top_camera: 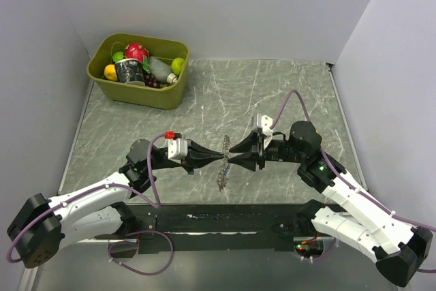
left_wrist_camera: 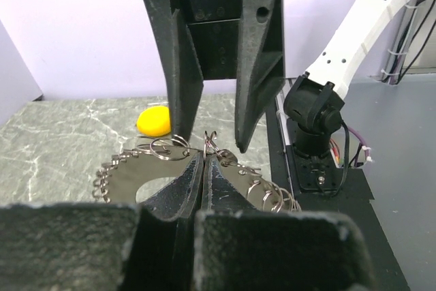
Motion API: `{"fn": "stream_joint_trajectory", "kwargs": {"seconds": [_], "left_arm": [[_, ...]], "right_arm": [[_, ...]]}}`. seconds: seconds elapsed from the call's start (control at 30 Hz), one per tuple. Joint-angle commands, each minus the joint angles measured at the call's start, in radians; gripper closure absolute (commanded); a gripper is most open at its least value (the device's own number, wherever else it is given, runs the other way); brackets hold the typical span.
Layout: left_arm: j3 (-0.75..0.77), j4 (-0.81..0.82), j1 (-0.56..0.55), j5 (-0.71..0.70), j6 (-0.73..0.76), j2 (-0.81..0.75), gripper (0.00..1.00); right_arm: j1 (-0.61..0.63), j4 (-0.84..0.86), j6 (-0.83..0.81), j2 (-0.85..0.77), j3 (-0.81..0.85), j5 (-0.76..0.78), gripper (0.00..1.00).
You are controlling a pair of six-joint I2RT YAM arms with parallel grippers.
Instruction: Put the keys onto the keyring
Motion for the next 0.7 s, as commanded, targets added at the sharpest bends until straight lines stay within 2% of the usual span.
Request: {"fn": "stream_joint_trajectory", "kwargs": {"seconds": [0.0,0.07,0.23,0.27,0.4,0.67], "left_arm": [[0.010,0.120,-0.003,0.049,-0.011,0.007,0.99],[0.018,0.114,-0.003,0.048,-0.011,0.013,0.99],[0.023,0.116,-0.003,0.058,-0.013,0.018,0.99],[0.024,0.114,-0.002,0.054,-0.011,0.018,0.99],[0.024,0.107,-0.002,0.049,-0.005,0.012,0.99],[0.018,0.136,-0.003,0.049,-0.013,0.007,0.99]], "right_arm": [[-0.003,0.041,-0.020,-0.014,0.010,-0.035,0.62],[-0.003,0.036,-0.022,-0.002,0.015,-0.038,0.68],[-0.001,0.045,-0.017,0.015,0.019,-0.063,0.76],[-0.001,0.044,-0.017,0.015,0.022,-0.064,0.85],[-0.001,0.024,-0.028,0.017,0.027,-0.063,1.00],[-0.003,-0.018,-0.055,0.004,0.019,-0.032,1.00]]}}
